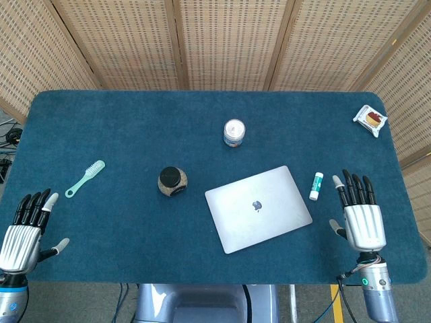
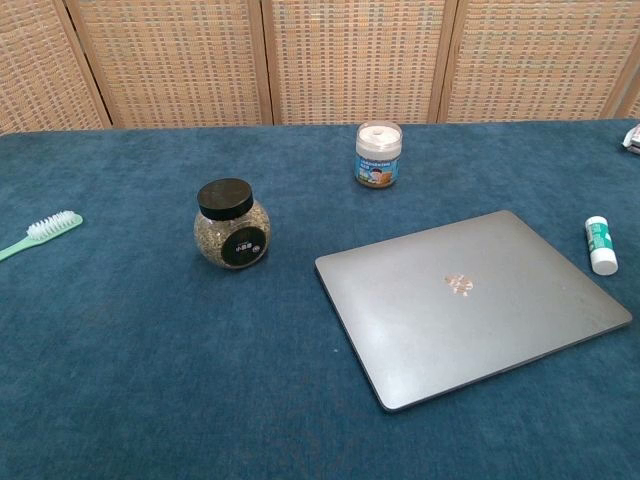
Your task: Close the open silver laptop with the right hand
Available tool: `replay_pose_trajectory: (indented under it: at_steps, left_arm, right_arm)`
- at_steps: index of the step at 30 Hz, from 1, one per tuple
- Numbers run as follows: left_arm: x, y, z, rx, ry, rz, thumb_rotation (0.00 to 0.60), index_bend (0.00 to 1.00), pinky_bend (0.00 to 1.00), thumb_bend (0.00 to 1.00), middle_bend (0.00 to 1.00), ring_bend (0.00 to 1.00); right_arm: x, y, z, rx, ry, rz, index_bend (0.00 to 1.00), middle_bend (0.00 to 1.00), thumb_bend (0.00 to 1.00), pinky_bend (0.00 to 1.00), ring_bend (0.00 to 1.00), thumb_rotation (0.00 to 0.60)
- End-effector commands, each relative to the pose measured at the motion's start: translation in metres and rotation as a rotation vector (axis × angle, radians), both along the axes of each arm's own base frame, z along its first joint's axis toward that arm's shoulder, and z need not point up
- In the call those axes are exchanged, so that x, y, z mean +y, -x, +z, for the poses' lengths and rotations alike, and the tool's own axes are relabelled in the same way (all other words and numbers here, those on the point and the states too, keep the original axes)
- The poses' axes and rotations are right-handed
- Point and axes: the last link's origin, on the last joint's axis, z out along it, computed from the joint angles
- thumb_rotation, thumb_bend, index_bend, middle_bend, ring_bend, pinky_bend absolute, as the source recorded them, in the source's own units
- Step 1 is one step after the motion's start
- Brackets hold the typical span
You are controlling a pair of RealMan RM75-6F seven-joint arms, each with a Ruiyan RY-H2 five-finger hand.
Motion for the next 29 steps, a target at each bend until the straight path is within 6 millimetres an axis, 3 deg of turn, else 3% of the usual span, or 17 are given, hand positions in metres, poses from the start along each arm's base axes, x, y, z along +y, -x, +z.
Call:
replay_pose_trajectory:
  at_steps: [1,11,29]
  left_arm:
    - [0.001,0.002,0.001,0.002,-0.007,0.01,0.6,0.0,0.0,0.02,0.0,0.0]
    - [0.007,0.009,0.003,0.01,-0.026,0.046,0.6,0.0,0.0,0.02,0.0,0.0]
    - [0.008,0.01,0.005,0.011,-0.034,0.042,0.6,0.0,0.0,0.02,0.0,0.0]
  right_arm:
    - [0.016,0.016,0.004,0.015,-0.005,-0.004,0.0,0.0,0.0,0.0,0.0,0.6]
    - [0.051,0.035,0.012,0.052,-0.07,-0.048,0.0,0.0,0.0,0.0,0.0,0.6]
    - [0.05,0.038,0.013,0.041,-0.083,-0.055,0.0,0.0,0.0,0.0,0.0,0.6]
